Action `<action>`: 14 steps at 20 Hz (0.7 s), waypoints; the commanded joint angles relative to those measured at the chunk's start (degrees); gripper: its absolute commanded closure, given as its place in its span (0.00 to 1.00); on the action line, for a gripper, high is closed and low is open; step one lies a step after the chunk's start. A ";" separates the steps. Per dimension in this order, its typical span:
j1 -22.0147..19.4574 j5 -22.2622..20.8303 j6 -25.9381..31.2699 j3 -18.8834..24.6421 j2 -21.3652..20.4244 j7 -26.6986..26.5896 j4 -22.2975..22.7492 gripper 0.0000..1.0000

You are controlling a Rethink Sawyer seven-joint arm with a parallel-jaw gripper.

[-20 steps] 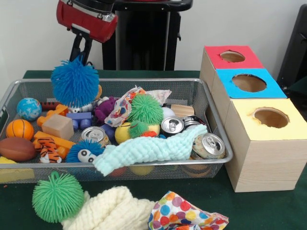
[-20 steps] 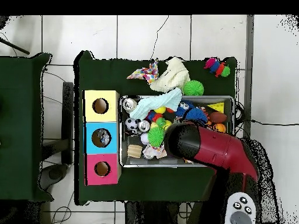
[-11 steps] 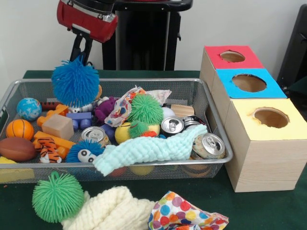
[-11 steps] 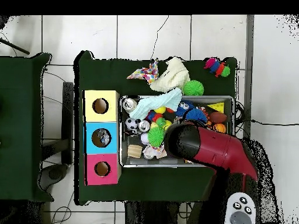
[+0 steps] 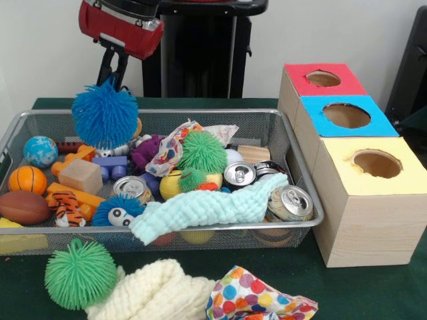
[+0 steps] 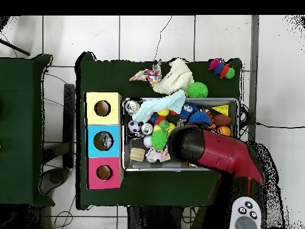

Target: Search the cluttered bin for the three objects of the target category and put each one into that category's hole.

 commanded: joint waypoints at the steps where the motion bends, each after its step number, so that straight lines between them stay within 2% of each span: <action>1: -2.17 -0.91 -2.10 4.06 -0.58 4.97 3.12 1.00; 9: -3.12 -1.58 -1.25 4.26 -0.80 3.27 1.80 1.00; 14: -5.25 -2.20 -4.52 5.65 -0.61 2.44 3.00 1.00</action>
